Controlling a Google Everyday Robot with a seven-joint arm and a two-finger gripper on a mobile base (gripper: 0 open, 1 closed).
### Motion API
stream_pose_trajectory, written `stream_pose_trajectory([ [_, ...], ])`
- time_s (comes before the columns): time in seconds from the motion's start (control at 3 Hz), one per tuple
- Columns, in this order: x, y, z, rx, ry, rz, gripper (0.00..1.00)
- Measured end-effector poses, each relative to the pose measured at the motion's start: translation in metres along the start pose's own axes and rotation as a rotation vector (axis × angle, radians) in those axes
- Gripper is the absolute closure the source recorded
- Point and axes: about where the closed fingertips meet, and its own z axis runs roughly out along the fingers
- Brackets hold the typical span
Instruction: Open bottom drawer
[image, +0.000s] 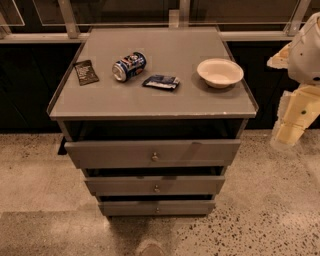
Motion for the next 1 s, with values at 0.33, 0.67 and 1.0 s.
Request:
stream_pose_trajectory([
  [0.33,0.000,0.000,0.000,0.000,0.000,0.000,0.00],
  [0.67,0.010,0.012,0.013,0.018,-0.028,0.020,0.00],
  [1.0,0.015,0.046,0.035,0.037,-0.112,0.037,0.00],
])
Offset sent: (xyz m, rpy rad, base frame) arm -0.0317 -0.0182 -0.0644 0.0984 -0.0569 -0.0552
